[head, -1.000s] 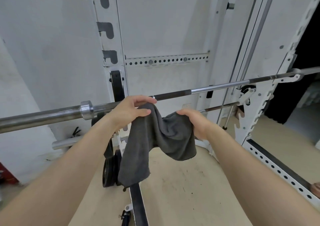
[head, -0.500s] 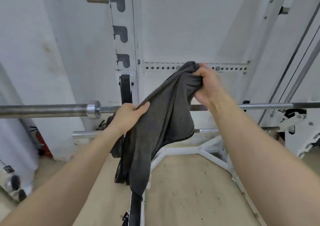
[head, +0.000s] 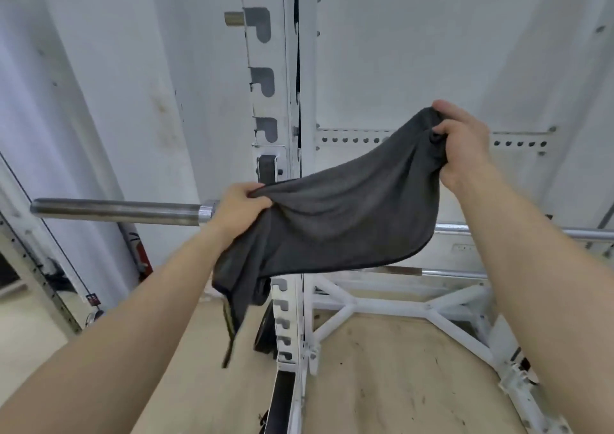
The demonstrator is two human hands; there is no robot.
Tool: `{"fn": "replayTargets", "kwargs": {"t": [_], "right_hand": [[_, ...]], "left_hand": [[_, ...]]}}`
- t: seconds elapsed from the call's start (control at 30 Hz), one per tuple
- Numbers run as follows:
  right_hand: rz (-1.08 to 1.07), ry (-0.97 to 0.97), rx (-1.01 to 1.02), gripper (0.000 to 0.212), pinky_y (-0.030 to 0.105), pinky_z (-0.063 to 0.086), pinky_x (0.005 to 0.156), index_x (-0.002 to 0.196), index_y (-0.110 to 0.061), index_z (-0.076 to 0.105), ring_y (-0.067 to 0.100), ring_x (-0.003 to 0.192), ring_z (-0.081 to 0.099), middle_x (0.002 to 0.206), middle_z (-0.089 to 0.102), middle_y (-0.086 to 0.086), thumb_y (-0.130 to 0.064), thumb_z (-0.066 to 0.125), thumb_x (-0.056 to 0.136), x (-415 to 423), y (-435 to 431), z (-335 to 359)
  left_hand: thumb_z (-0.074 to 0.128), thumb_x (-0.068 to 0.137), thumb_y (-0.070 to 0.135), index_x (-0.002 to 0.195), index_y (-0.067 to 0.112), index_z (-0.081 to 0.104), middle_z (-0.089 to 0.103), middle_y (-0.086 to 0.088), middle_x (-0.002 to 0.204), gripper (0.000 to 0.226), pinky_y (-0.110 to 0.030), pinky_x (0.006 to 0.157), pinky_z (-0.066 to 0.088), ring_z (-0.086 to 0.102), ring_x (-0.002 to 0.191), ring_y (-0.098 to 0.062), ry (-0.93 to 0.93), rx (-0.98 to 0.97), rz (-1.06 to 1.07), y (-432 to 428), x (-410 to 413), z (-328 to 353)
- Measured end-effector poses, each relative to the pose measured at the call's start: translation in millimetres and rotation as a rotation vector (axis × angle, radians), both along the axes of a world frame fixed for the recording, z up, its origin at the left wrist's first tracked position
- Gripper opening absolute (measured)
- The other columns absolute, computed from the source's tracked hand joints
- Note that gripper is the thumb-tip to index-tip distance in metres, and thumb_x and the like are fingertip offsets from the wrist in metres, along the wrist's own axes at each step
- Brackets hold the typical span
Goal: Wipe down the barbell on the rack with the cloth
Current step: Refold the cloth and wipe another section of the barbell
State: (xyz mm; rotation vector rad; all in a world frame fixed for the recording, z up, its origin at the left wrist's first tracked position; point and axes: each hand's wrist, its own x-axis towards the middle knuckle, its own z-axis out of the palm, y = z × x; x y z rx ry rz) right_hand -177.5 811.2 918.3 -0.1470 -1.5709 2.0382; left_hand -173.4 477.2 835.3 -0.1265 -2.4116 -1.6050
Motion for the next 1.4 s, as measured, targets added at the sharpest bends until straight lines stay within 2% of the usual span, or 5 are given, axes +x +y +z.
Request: {"fn": "replayTargets", "kwargs": {"t": [0.27, 0.37, 0.53, 0.87, 1.4], "right_hand": [[-0.129, -0.811, 1.523, 0.055, 0.051, 0.029, 0.11, 0.144, -0.036, 0.047, 0.042, 0.134, 0.035, 0.15, 0.039, 0.014, -0.05, 0.052, 0.091, -16.8, 4.6, -91.6], [-0.135, -0.666, 1.871, 0.061, 0.056, 0.022, 0.113, 0.138, -0.032, 0.052, 0.041, 0.13, 0.031, 0.143, 0.034, 0.017, -0.059, 0.053, 0.083, -18.1, -23.1, -119.3], [-0.077, -0.366, 1.947, 0.039, 0.04, 0.043, 0.086, 0.111, -0.019, 0.054, 0.028, 0.097, 0.062, 0.108, 0.066, 0.003, -0.047, 0.057, 0.083, -39.6, -45.9, -149.3], [-0.243, 0.107, 1.991, 0.028, 0.027, 0.026, 0.046, 0.08, -0.014, 0.058, 0.024, 0.046, 0.054, 0.06, 0.056, 0.003, -0.034, 0.077, 0.075, -61.2, -19.5, -174.6], [-0.332, -0.125, 1.839, 0.029, 0.03, 0.041, 0.05, 0.076, -0.021, 0.057, 0.025, 0.054, 0.058, 0.06, 0.058, -0.003, -0.047, 0.068, 0.078, -46.7, 73.9, -173.1]], "left_hand": [[0.059, 0.081, 0.041, 0.132, 0.017, 0.053, 0.045, -0.015, 0.137, 0.056, -0.045, 0.095, 0.041, 0.042, 0.122, -0.036, 0.42, -1.181, 0.171, 65.1, -50.1, -18.6], [0.057, 0.079, 0.058, 0.127, 0.023, 0.057, 0.057, -0.006, 0.129, 0.06, -0.043, 0.099, 0.039, 0.052, 0.118, -0.028, 0.553, -1.271, -0.044, 69.8, -53.2, -63.9], [0.059, 0.081, 0.048, 0.102, 0.024, 0.054, 0.062, 0.004, 0.087, 0.033, -0.033, 0.067, 0.035, 0.062, 0.082, -0.022, 0.438, -1.321, -0.052, 75.0, -75.7, -71.2], [0.053, 0.081, 0.062, 0.079, 0.031, 0.063, 0.061, 0.007, 0.067, 0.032, -0.027, 0.05, 0.046, 0.06, 0.06, -0.015, 0.259, -1.335, -0.152, 110.8, -111.4, -69.8], [0.052, 0.09, 0.045, 0.1, 0.021, 0.053, 0.048, 0.002, 0.072, 0.026, -0.032, 0.057, 0.039, 0.051, 0.062, -0.025, 0.478, -1.259, -0.295, 205.0, -93.0, -66.5]]}}
